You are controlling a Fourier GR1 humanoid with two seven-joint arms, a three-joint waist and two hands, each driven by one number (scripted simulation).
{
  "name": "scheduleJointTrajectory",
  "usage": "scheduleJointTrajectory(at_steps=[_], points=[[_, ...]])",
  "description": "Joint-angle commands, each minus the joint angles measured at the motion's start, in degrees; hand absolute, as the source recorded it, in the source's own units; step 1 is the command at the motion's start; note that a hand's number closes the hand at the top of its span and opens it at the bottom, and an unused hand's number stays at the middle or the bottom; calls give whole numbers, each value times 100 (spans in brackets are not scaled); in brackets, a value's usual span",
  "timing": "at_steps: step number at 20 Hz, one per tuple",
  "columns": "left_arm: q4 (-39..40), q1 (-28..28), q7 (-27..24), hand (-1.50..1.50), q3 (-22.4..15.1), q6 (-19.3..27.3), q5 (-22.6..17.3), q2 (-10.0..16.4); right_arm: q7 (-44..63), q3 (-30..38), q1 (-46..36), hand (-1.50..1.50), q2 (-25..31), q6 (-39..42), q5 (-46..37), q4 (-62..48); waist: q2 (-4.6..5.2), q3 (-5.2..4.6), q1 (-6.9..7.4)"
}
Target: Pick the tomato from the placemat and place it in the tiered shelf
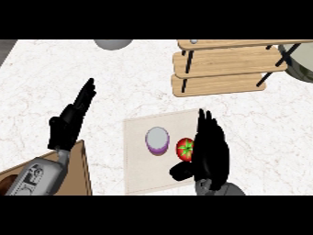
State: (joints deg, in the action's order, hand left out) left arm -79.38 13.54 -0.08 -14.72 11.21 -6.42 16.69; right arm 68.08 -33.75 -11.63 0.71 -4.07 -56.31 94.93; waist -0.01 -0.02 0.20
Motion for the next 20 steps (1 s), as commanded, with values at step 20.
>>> scheduleJointTrajectory(at_steps=[20], points=[[-180,-265,-11,0,278,-250,340,-285,428,79,-113,-150,-68,-739,391,-1032,2,2,7]])
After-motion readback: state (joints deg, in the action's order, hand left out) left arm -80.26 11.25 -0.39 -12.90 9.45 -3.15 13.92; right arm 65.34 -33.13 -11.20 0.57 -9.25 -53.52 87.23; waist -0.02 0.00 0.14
